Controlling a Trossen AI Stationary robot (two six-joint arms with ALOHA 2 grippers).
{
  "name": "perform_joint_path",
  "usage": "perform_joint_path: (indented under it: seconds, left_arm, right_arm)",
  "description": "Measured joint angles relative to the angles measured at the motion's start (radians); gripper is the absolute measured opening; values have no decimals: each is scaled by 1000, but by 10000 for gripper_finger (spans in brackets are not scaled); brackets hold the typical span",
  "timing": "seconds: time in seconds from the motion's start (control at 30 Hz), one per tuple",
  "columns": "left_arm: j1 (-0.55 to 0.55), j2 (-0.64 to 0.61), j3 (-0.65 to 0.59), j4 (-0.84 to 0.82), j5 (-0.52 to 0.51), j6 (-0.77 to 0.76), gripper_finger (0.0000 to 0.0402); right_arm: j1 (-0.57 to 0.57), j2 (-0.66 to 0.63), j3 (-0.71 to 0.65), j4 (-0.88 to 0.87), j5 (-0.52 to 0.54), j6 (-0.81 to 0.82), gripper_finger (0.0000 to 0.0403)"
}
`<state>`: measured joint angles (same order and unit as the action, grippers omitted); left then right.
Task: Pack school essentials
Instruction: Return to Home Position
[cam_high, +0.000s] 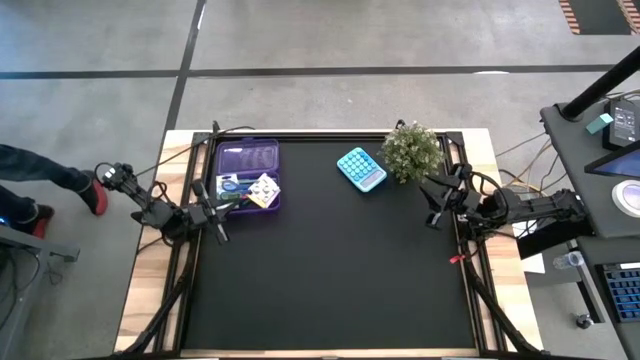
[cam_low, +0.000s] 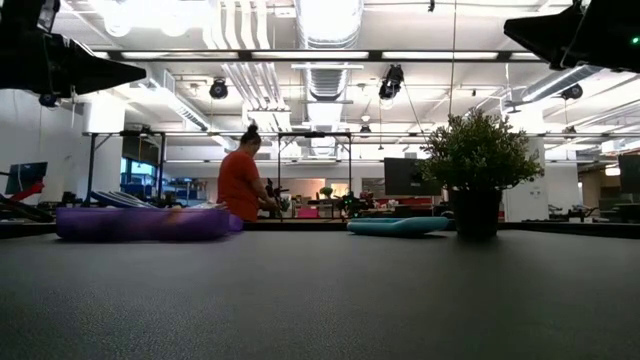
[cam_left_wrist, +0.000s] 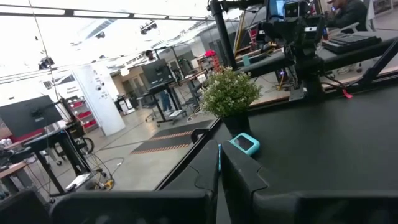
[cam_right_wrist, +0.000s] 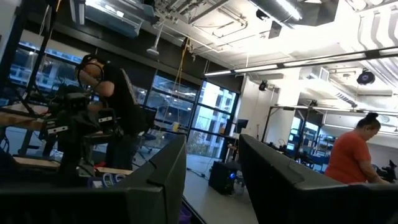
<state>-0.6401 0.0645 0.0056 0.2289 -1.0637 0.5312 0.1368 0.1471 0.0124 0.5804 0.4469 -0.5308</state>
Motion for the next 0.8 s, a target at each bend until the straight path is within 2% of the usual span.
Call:
perform_joint_path:
  seconds: [0.3,0.4,0.5,0.63,0.73,0.8]
  left_arm:
    - [0,0,-1,0,0,0,0]
    - [0,-1,-1,0,0,0,0]
    - [0,1,-1,0,0,0,0]
    - [0,3,-1,1,2,0,0]
    - [0,3,-2,1,2,0,0]
    - [0,4,-2,1,2,0,0]
  right_arm:
    - [0,0,0,-1,0,-13,137]
    - [0,3,0,-5,0,103,137]
    - [0,-6,0,-121,-17,182,137]
    - [0,-60,-1,-328,-114,253,137]
    - [0,-101,-1,-424,-193,270,137]
    - [-1,-124,-1,-463,-200,274,137]
